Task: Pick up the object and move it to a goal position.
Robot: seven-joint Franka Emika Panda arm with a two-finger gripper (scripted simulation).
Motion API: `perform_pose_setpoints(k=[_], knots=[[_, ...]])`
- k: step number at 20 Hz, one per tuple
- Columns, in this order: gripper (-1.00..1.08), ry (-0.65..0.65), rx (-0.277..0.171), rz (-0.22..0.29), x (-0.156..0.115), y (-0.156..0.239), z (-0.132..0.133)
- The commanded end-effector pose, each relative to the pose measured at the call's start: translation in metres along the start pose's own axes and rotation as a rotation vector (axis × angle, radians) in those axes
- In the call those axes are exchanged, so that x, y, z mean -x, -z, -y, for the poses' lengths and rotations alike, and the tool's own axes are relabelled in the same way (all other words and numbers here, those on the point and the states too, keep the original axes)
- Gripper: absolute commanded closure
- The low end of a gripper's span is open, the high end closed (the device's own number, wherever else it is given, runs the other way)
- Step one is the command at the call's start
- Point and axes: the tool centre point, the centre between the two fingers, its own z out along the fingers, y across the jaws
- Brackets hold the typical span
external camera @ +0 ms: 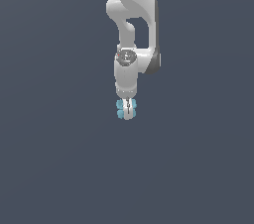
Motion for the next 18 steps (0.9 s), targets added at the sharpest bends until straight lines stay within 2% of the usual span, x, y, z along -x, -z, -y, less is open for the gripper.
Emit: perform_pose_setpoints(k=[1, 10, 18], knots=[[1.08, 0.000, 0.001, 0.000, 0.000, -0.001, 0.000], [1.08, 0.000, 0.000, 0.000, 0.005, 0.007, 0.002], [1.08, -0.001, 0.000, -0.001, 0.033, 0.049, 0.010]])
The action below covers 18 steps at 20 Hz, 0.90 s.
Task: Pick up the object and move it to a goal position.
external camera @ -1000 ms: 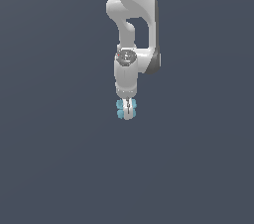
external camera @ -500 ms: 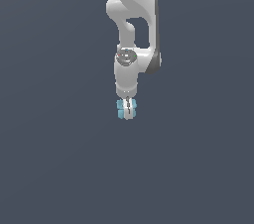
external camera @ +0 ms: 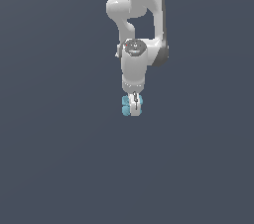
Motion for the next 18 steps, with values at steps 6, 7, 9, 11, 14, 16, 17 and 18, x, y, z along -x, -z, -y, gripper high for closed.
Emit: perform_pose_setpoints(k=[6, 7, 9, 11, 14, 16, 17, 18], knots=[[1.08, 0.000, -0.001, -0.002, 0.041, 0.061, 0.013], [1.08, -0.001, -0.001, -0.003, 0.048, 0.071, 0.015], [1.08, -0.001, -0.001, -0.003, 0.061, 0.090, 0.020], [1.08, -0.001, -0.001, -0.003, 0.074, 0.110, 0.024], [1.08, -0.001, -0.001, -0.003, 0.094, 0.139, 0.031], [1.08, 0.000, -0.001, -0.003, 0.106, 0.156, 0.035], [1.08, 0.000, 0.000, -0.002, 0.112, 0.164, 0.037], [1.08, 0.000, 0.000, -0.002, 0.117, 0.171, 0.039]])
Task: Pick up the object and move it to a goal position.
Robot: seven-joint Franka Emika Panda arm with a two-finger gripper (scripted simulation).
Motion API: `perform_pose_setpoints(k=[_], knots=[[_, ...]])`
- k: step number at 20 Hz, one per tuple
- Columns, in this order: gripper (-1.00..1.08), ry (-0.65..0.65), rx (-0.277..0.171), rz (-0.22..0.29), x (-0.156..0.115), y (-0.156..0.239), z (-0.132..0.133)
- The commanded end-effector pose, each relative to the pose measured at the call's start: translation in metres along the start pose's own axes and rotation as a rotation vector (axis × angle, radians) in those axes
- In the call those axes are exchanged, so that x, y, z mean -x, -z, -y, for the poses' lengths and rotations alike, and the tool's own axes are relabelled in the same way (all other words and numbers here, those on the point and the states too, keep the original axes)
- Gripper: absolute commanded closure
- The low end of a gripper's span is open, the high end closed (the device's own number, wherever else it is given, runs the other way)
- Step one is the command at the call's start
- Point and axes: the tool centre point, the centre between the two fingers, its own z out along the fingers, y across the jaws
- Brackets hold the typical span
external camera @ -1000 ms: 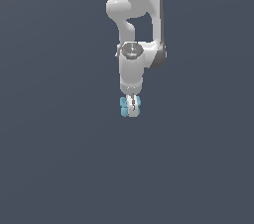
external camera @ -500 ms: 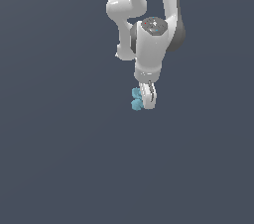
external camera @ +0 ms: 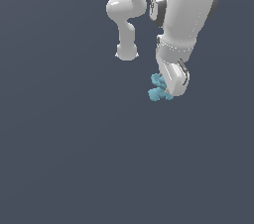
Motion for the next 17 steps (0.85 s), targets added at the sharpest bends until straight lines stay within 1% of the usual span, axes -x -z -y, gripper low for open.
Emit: perform_pose_setpoints(k=[1, 9, 17], knots=[[1.08, -0.001, 0.001, 0.000, 0.013, 0.019, 0.004], [1.08, 0.000, 0.002, 0.002, 0.039, 0.056, 0.016], [1.08, 0.001, 0.002, 0.003, 0.046, 0.065, 0.020]])
